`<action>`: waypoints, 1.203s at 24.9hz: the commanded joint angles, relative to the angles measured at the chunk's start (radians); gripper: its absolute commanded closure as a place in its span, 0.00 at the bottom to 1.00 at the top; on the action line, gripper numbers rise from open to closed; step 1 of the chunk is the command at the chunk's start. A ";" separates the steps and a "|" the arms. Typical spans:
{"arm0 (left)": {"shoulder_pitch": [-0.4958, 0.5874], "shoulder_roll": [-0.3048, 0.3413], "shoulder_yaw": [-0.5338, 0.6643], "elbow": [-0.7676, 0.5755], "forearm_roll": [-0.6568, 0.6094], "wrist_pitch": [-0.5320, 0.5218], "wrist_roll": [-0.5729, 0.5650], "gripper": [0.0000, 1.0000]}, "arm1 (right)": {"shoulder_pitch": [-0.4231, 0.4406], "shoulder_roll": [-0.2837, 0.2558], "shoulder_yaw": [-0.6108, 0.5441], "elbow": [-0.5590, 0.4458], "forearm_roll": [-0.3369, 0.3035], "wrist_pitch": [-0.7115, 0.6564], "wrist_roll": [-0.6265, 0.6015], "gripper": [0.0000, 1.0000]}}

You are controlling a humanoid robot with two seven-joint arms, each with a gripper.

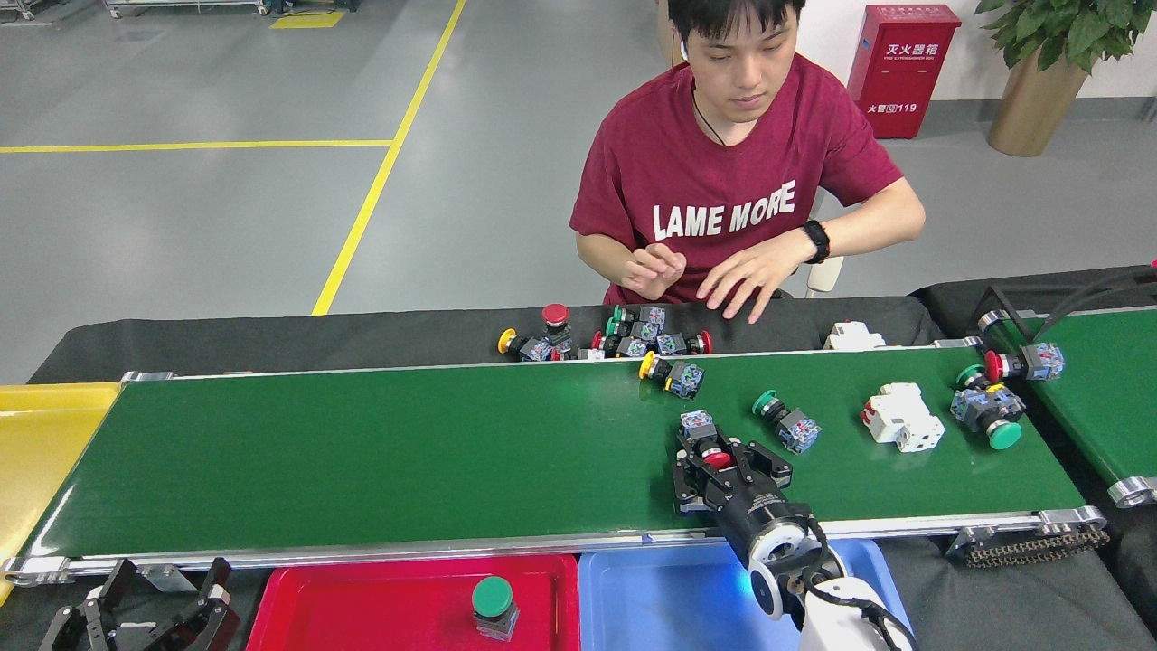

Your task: Pick switch part from conveyor to tray

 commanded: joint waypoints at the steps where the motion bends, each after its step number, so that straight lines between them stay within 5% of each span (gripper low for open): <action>1: -0.006 0.008 0.005 -0.010 0.004 0.005 0.008 0.00 | -0.008 -0.004 -0.002 -0.050 -0.009 -0.042 -0.001 0.97; 7: -0.003 0.008 0.007 -0.012 0.004 0.007 0.008 0.00 | 0.187 -0.043 -0.001 -0.370 -0.022 -0.299 0.013 0.97; 11: -0.003 0.008 0.007 -0.012 0.004 0.005 0.008 0.00 | 0.323 -0.031 0.017 -0.475 -0.015 -0.506 0.058 0.82; 12: -0.003 0.009 0.007 -0.010 0.004 0.007 0.008 0.00 | 0.332 -0.017 0.050 -0.477 -0.014 -0.501 0.088 0.66; 13: -0.003 0.009 0.007 -0.012 0.004 0.007 0.008 0.00 | 0.335 0.002 0.079 -0.475 -0.012 -0.483 0.125 0.28; 14: -0.003 0.009 0.007 -0.012 0.004 0.007 0.008 0.00 | 0.341 0.011 0.100 -0.475 -0.011 -0.444 0.165 0.06; 22: -0.003 0.009 0.005 -0.013 0.004 0.005 0.008 0.00 | 0.295 0.048 0.085 -0.482 -0.023 -0.397 0.191 0.02; 26: -0.003 0.008 0.005 -0.018 0.004 0.005 0.008 0.00 | 0.203 0.046 -0.079 -0.468 -0.023 -0.277 0.187 0.03; 30: -0.001 0.006 0.005 -0.016 0.004 0.007 0.008 0.00 | 0.208 0.025 -0.249 -0.448 -0.022 -0.213 0.159 0.04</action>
